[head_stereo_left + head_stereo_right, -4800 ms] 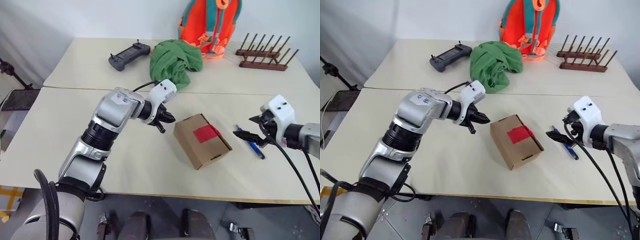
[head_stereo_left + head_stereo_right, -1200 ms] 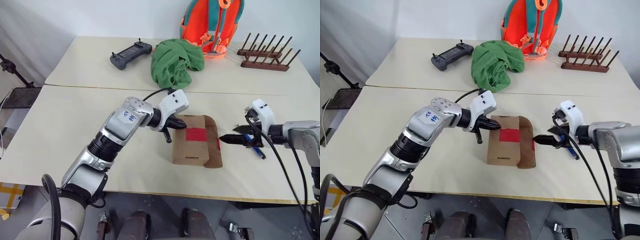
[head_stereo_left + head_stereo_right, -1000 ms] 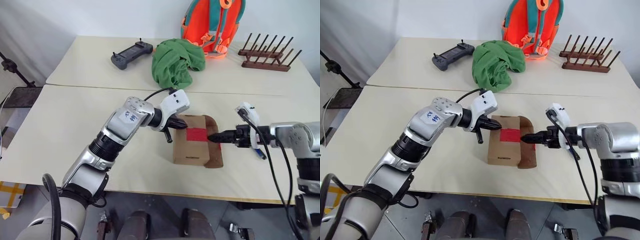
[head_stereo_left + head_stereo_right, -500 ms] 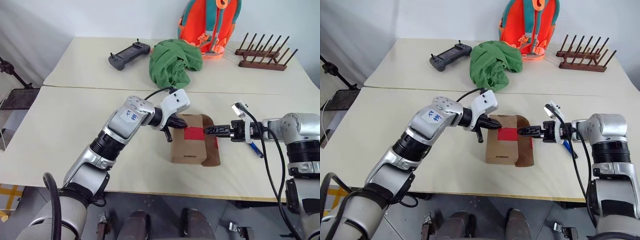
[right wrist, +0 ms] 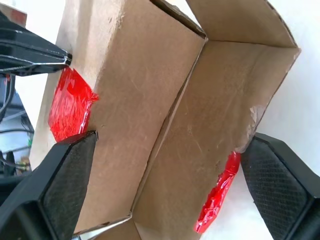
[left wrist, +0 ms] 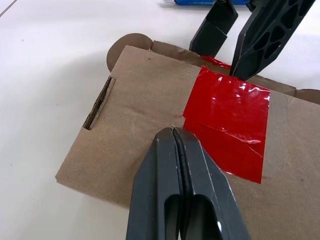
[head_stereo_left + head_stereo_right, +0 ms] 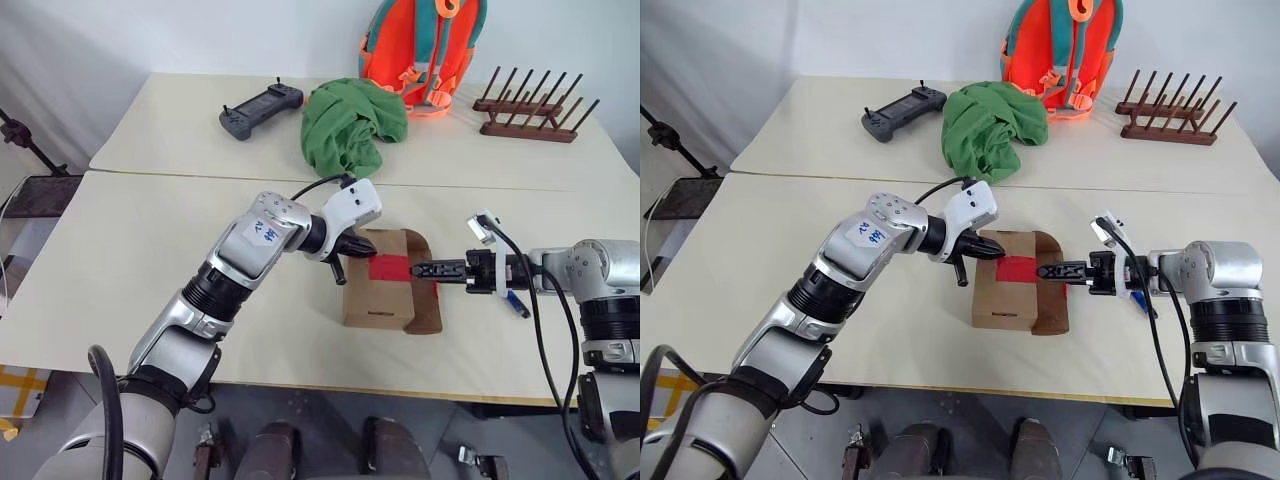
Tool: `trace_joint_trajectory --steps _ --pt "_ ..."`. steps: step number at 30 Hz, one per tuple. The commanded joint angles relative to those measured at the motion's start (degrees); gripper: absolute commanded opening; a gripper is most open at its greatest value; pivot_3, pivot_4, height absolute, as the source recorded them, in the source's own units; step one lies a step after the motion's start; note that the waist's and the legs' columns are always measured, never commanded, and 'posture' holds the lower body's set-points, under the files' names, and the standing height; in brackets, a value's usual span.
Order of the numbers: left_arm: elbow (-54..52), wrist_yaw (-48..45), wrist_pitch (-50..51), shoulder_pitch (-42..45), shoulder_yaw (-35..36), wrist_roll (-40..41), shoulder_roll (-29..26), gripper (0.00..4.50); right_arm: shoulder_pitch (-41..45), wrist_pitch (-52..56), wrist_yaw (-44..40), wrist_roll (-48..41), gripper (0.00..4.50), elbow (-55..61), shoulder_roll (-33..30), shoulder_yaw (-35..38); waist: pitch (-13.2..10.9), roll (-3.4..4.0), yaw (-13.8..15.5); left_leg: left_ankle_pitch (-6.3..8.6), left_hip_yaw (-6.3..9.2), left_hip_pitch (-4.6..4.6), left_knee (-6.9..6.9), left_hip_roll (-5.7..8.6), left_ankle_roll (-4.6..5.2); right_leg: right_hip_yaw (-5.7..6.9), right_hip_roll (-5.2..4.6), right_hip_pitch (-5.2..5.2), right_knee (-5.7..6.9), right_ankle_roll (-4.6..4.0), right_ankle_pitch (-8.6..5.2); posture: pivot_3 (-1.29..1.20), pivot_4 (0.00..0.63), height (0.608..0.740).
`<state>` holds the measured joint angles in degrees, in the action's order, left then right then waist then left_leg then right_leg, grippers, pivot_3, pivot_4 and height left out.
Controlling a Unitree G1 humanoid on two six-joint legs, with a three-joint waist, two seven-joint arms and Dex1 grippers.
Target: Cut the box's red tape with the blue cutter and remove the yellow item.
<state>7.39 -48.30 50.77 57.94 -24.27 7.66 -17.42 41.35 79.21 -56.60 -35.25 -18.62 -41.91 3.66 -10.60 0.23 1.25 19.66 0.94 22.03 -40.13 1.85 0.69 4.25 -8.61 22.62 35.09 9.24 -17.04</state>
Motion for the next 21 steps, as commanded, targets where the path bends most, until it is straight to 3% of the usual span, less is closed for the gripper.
trace_joint_trajectory --steps 1,10,13,21 --pt "0.2 -0.1 -0.4 0.5 -0.4 -0.6 0.3 0.00 -3.4 3.7 1.5 -1.5 4.48 2.5 0.9 -0.5 0.0 0.00 0.0 0.00 0.00 0.00 0.00 0.00 0.00 0.00 0.00 0.00 0.01 0.00 0.00 0.00 0.150 0.740" --pt "0.6 0.0 -0.7 0.7 -0.1 -0.8 0.7 0.00 -7.1 6.2 4.1 -3.4 4.48 7.1 0.6 2.3 0.0 0.00 0.1 0.00 0.01 0.00 0.00 0.01 0.00 0.00 0.00 0.00 0.00 0.00 0.00 0.00 0.150 0.740" --pt "0.6 0.1 -0.8 0.7 -0.1 -0.8 0.9 0.00 -7.2 6.3 5.3 -3.6 3.89 7.1 1.1 2.8 0.0 0.00 0.1 0.00 0.00 0.00 0.00 0.01 0.00 0.00 0.00 0.00 0.01 0.00 0.00 0.00 0.150 0.740" --pt "0.1 0.3 -0.8 0.2 0.2 -0.9 1.2 0.00 -6.0 7.1 10.0 -3.7 1.32 6.5 4.0 5.9 0.0 0.00 0.1 0.00 0.01 0.00 0.01 0.00 0.00 0.00 0.00 0.00 0.00 0.00 0.00 0.00 0.150 0.740"
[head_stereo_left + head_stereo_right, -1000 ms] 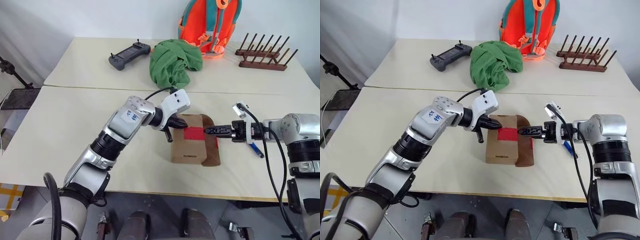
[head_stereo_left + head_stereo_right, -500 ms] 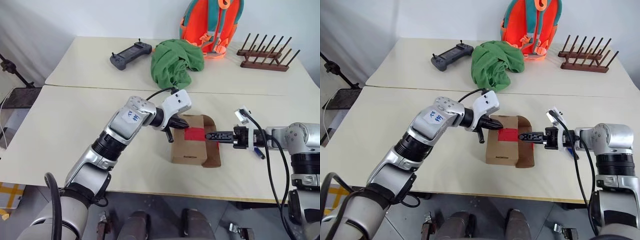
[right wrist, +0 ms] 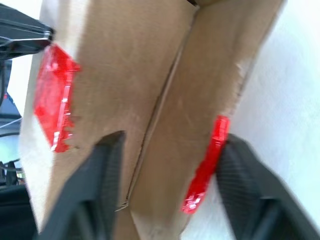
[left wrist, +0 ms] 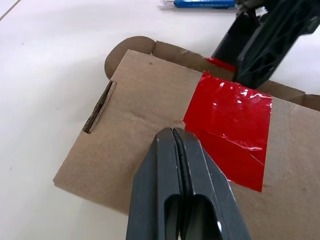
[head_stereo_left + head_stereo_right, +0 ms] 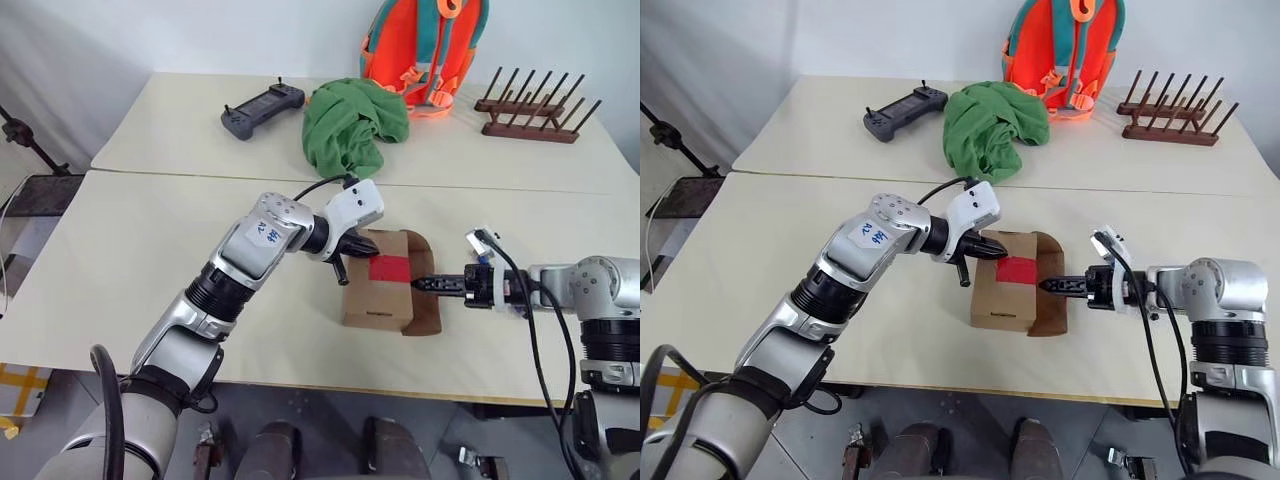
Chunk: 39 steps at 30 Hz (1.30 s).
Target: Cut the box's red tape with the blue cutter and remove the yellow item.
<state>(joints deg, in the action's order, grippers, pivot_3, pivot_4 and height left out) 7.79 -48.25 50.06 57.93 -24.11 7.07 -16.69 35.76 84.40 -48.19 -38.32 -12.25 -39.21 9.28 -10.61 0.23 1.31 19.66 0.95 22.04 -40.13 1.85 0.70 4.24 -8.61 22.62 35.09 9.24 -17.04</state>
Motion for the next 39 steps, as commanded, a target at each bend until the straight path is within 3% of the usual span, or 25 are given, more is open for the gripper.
trace_joint_trajectory --steps 1,4,13,24,29,39 --pt "-0.4 0.3 -0.1 0.1 0.0 -0.3 0.4 0.00 -0.4 2.1 2.1 -0.8 0.97 0.3 1.7 0.8 0.0 0.00 0.0 0.00 0.01 0.00 0.00 0.00 0.00 0.00 0.00 0.00 0.00 0.00 0.00 0.00 0.150 0.740" --pt "-0.7 0.3 0.0 -0.1 0.0 -0.3 0.4 0.00 -0.1 2.5 3.5 -1.0 0.04 0.4 3.1 2.2 0.0 0.00 -0.1 0.00 0.00 0.00 0.00 0.00 0.00 -0.01 0.00 0.01 0.00 0.00 0.00 0.00 0.150 0.740" --pt "-1.7 0.3 0.1 -0.8 0.0 -0.4 0.4 0.00 0.5 2.7 6.3 -1.3 0.04 1.5 5.8 3.2 0.0 0.00 -0.7 -0.02 -0.02 -0.09 -0.01 -0.01 -0.01 -0.14 0.02 0.00 0.07 -0.01 0.00 0.00 0.150 0.740" --pt "-1.3 0.5 -0.8 -1.2 0.6 -0.6 0.3 0.00 4.6 8.1 13.7 -3.1 0.04 13.9 -2.3 6.1 0.0 0.01 0.2 -0.02 -0.03 0.01 0.00 0.02 0.00 -0.26 -0.01 0.16 0.11 -0.01 0.00 0.00 0.150 0.740" --pt "-0.2 0.8 -2.3 -1.0 1.3 -0.7 1.3 0.00 8.6 8.1 22.6 -10.5 0.04 14.0 -6.7 4.1 0.0 0.01 0.2 -0.01 0.00 0.09 0.04 0.06 0.01 -0.25 -0.03 0.16 -0.02 0.00 0.01 0.00 0.150 0.740" --pt "1.5 2.1 -5.0 -0.6 2.8 -0.5 3.1 0.00 18.3 8.1 47.1 -36.4 0.04 12.7 -14.2 -3.1 0.0 0.00 0.2 -0.02 -0.01 0.13 0.06 0.03 0.04 -0.21 -0.03 0.17 -0.10 -0.01 0.01 0.00 0.150 0.740"
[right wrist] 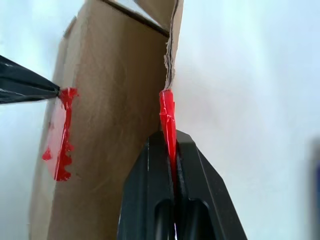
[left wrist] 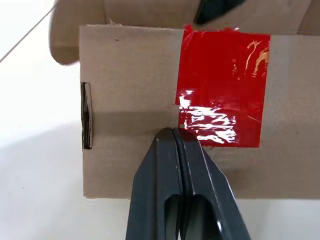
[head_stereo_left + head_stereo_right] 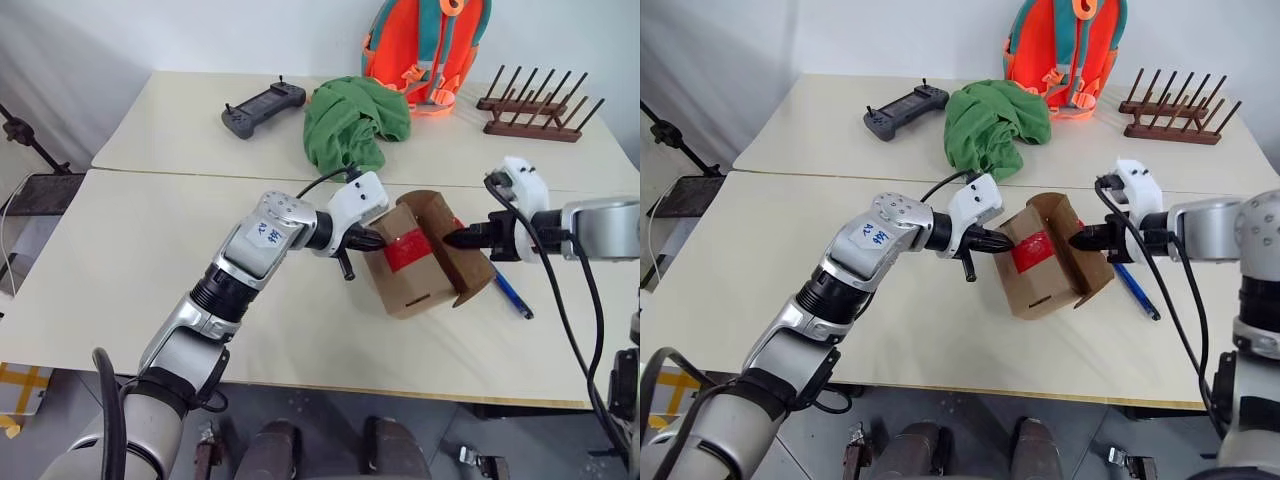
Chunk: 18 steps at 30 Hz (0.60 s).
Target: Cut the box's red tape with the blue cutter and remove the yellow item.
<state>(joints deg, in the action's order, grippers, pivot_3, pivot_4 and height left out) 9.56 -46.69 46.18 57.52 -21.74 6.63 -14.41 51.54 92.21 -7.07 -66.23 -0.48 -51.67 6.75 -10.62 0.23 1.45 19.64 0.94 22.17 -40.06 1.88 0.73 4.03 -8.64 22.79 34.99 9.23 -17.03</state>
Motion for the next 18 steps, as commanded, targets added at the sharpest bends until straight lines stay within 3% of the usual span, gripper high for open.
trace_joint_trajectory --steps 1,6,10,18 --pt "-0.1 0.7 -1.4 -0.1 0.5 -0.1 0.9 0.00 3.1 0.3 8.6 -11.2 0.04 0.8 -2.3 -1.2 0.0 0.00 0.1 0.00 0.00 0.01 0.00 0.00 0.00 0.01 0.00 0.00 -0.01 0.00 0.00 0.00 0.150 0.740" --pt "0.8 1.5 -2.5 0.2 1.7 0.0 1.3 0.00 8.0 -0.7 23.3 -27.7 0.04 0.0 -4.4 -5.7 0.0 -0.01 0.0 0.02 0.00 0.07 0.01 -0.02 0.05 0.04 -0.02 0.03 -0.06 0.00 0.00 0.00 0.150 0.740" --pt "2.1 1.7 -3.6 0.5 1.8 -0.1 1.8 0.00 8.6 -9.9 35.5 -44.7 0.04 1.9 -9.3 -13.4 0.0 -0.03 0.1 0.03 0.06 0.16 0.01 -0.05 0.06 0.19 -0.03 0.04 -0.11 0.00 0.00 0.00 0.150 0.740" --pt "4.0 1.7 -5.6 0.8 2.2 0.0 2.2 0.00 9.8 -16.1 39.4 -46.8 0.04 7.8 -11.7 -19.1 0.0 -0.05 0.0 0.08 0.02 0.21 0.02 -0.07 0.15 0.23 -0.02 0.04 -0.25 0.00 0.00 0.00 0.150 0.740"
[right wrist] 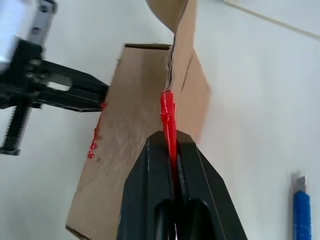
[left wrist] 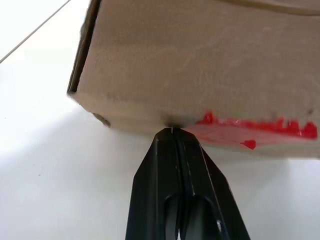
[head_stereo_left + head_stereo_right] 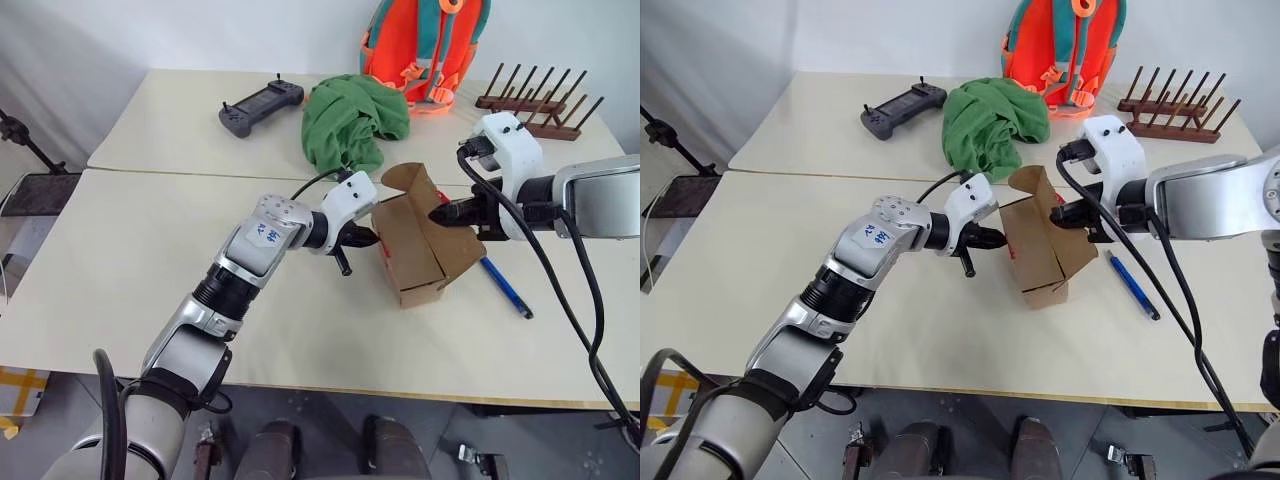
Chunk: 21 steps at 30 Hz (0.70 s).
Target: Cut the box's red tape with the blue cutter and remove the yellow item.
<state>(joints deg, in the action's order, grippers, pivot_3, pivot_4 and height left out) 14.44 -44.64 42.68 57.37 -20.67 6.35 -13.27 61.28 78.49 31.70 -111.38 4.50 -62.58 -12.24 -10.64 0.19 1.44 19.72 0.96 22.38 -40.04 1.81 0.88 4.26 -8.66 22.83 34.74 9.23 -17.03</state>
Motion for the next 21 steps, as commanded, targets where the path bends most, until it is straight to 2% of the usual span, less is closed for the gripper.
trace_joint_trajectory --steps 1,4,9,12,21 --pt "-1.1 -0.9 -2.0 1.1 1.3 0.6 0.6 0.00 -1.9 -3.7 1.9 -1.6 0.04 4.0 -0.5 -0.1 0.0 -0.01 0.1 0.01 0.00 0.00 -0.01 0.00 0.01 0.00 0.00 0.00 0.00 0.00 0.00 0.00 0.150 0.740" --pt "-2.8 -4.5 -0.3 2.4 3.0 3.0 -1.4 0.00 -7.1 -7.0 5.2 -1.6 0.04 6.2 0.3 0.2 0.0 -0.02 0.2 0.01 0.00 0.04 -0.03 0.00 0.03 0.06 -0.01 -0.01 0.00 0.01 0.01 0.00 0.150 0.740" --pt "-5.3 -10.4 4.8 5.3 7.4 9.4 -3.4 0.00 -10.9 -10.2 9.7 -1.6 0.04 7.2 3.0 1.6 0.0 -0.03 0.0 0.03 0.00 0.03 0.01 -0.05 0.04 0.18 0.01 -0.01 0.02 0.02 0.01 0.00 0.150 0.740" --pt "-5.4 -10.8 6.1 6.8 8.9 11.4 -2.8 0.00 -11.8 -10.8 12.2 -1.6 0.04 7.1 4.4 2.1 0.0 -0.04 0.0 0.03 0.02 0.01 -0.01 -0.17 0.04 0.19 0.01 -0.06 0.01 0.02 0.01 0.00 0.150 0.740" --pt "1.7 -8.0 -5.0 5.6 -1.7 2.0 1.7 0.00 -10.7 -11.7 17.2 -1.6 0.04 6.7 9.1 4.1 0.0 -0.07 -0.4 -0.02 -0.11 -0.21 -0.08 -0.18 0.10 0.05 0.06 -0.24 -0.05 -0.10 0.08 0.00 0.150 0.740"
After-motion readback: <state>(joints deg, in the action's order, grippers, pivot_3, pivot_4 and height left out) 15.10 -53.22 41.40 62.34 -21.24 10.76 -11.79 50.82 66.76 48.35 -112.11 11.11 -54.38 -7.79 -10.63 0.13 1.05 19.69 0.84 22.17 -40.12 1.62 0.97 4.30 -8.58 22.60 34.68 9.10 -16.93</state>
